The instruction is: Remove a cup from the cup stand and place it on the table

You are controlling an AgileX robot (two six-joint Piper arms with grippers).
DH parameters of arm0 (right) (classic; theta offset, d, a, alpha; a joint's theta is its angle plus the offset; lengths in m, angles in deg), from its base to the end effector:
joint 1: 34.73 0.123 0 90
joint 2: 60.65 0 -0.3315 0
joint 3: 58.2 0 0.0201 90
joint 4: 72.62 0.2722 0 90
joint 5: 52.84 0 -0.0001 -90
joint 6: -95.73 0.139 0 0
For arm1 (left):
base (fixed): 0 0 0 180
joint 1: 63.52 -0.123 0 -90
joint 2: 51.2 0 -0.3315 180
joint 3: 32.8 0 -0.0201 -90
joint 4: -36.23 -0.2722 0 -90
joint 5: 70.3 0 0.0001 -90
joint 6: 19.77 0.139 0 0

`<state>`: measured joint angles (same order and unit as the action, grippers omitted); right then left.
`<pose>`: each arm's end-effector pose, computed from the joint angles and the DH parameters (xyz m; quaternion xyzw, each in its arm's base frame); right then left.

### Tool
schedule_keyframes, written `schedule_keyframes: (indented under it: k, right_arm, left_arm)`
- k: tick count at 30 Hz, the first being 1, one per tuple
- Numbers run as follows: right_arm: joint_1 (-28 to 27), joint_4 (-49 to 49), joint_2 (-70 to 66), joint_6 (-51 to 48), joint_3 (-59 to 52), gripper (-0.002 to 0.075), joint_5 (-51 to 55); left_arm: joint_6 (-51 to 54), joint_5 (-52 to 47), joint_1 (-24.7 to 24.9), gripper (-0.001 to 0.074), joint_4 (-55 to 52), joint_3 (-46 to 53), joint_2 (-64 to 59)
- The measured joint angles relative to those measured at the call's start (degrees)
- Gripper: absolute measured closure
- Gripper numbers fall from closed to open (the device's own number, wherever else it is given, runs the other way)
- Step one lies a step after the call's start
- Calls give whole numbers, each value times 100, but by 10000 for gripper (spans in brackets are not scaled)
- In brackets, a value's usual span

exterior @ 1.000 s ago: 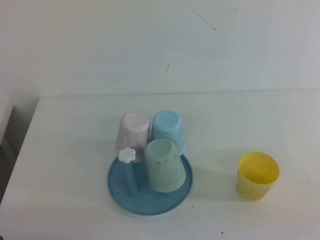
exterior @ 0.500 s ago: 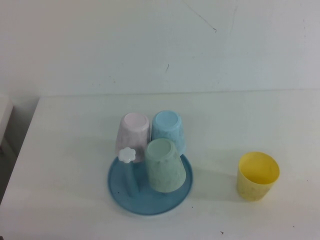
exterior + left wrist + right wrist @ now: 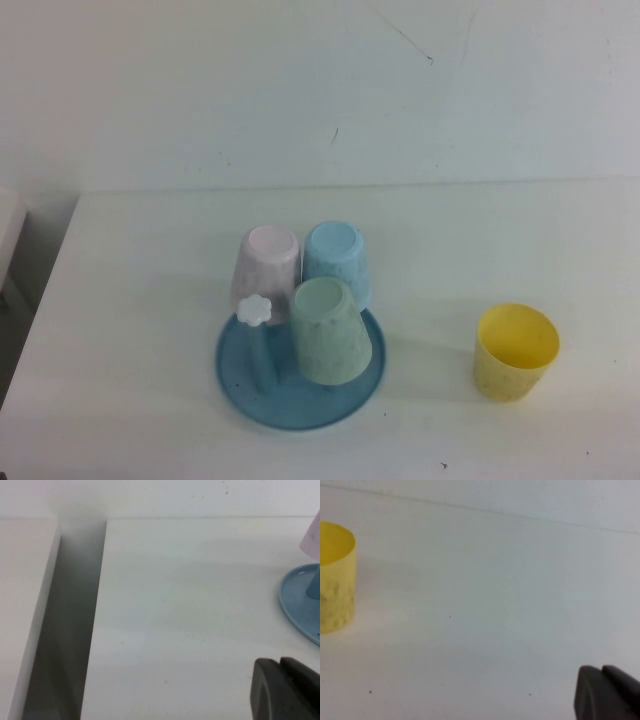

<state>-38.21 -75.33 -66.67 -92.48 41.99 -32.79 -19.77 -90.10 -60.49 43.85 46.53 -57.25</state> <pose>0.0737 -0.0067 0.1595 -0.0458 0.7966 -0.0811 0.5973 0.0737 -0.0102 0.1638 -0.0150 0.7932 -0.0719 0.6045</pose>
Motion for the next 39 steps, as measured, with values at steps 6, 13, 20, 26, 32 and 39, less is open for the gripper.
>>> schedule_keyframes:
  k: [6,13,20,26,32,39]
  right_arm:
    - [0,5,0,-143,0,729,27]
    - [0,202,2,-143,0,729,27]
    - [0,126,2,-164,0,729,27]
    - [0,1,2,-189,0,729,27]
    - [0,-81,2,-16,0,729,27]
    - [0,-95,2,164,0,729,27]
  left_arm:
    - [0,0,0,737,0,0,0]
    - [0,0,0,737,0,0,0]
    - [0,0,0,737,0,0,0]
    - [0,0,0,737,0,0,0]
    - [0,0,0,737,0,0,0]
    - [0,0,0,737,0,0,0]
